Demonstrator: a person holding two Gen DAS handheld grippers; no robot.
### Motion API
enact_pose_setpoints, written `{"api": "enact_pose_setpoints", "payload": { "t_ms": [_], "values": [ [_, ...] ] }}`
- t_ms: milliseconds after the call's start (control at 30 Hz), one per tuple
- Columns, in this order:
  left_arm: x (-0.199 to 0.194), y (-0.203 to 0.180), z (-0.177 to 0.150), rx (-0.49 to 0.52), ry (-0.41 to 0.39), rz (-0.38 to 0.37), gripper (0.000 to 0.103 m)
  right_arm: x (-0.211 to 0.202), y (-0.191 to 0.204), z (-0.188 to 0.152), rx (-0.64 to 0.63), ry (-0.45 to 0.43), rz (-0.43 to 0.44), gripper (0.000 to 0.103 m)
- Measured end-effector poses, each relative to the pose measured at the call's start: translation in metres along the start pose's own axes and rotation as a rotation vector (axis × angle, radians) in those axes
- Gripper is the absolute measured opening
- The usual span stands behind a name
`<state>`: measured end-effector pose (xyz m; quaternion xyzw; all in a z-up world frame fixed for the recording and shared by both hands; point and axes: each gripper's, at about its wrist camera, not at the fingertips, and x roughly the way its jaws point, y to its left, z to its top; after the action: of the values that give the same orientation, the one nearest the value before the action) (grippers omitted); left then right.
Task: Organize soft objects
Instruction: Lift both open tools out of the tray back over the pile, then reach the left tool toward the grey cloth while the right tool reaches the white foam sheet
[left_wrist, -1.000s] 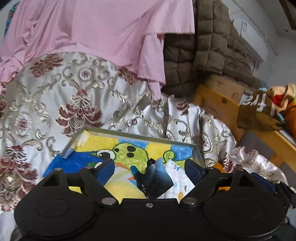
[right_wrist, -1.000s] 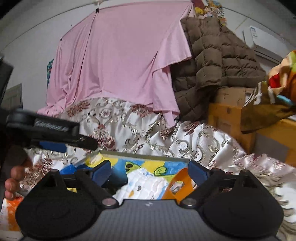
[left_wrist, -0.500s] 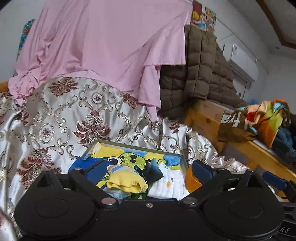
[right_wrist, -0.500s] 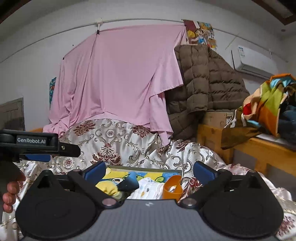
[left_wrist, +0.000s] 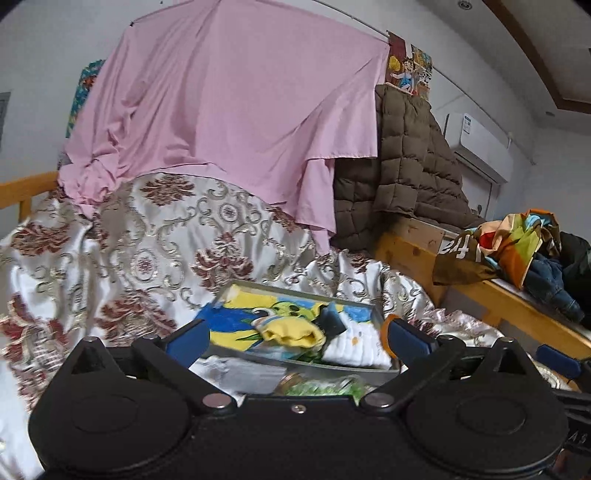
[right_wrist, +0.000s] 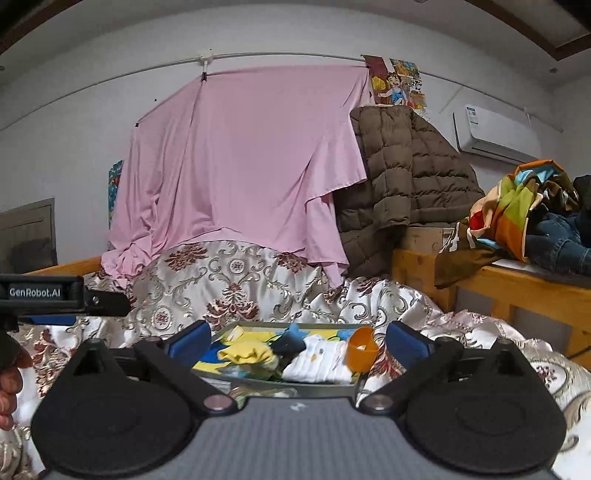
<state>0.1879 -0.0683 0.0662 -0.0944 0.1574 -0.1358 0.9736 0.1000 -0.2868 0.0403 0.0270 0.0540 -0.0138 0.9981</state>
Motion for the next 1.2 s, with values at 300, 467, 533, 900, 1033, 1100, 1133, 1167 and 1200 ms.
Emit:
{"api": "enact_pose_setpoints", "payload": {
  "t_ms": [300,467,533,900,1033,1100,1133,1167,1200],
  "values": [
    [-0.035,0.028,-0.025,-0.004,0.005,0.041,0.102,-0.024,0.029,-0.019,-0.034,0.041,0.004,0.103],
    [-0.049,0.034,-0.04,0.032,0.005,0.048,0.102,-0.029,0.041,-0.027,-0.05,0.066,0.007,0.103],
    [-0.052,0.038,-0.045,0.03,0.008,0.056,0.102,-0.029,0.044,-0.031,-0.061,0.079,0.007,0.103],
    [-0.052,0.062,-0.078,0.061,0.077,0.132,0.102,-0.018,0.051,-0.049,-0.093,0.15,0.005,0.103],
    [-0.048,0.069,-0.084,0.058,0.098,0.153,0.102,-0.014,0.06,-0.056,-0.128,0.177,0.024,0.103],
    [-0.047,0.071,-0.086,0.064,0.104,0.161,0.102,-0.012,0.063,-0.058,-0.139,0.185,0.03,0.103],
    [-0.047,0.072,-0.086,0.067,0.106,0.165,0.102,-0.012,0.065,-0.059,-0.143,0.189,0.033,0.103],
    [-0.047,0.073,-0.087,0.067,0.108,0.169,0.102,-0.011,0.066,-0.06,-0.148,0.193,0.036,0.103],
    [-0.047,0.074,-0.088,0.067,0.111,0.173,0.102,-0.011,0.067,-0.061,-0.151,0.197,0.039,0.103]
  ]
}}
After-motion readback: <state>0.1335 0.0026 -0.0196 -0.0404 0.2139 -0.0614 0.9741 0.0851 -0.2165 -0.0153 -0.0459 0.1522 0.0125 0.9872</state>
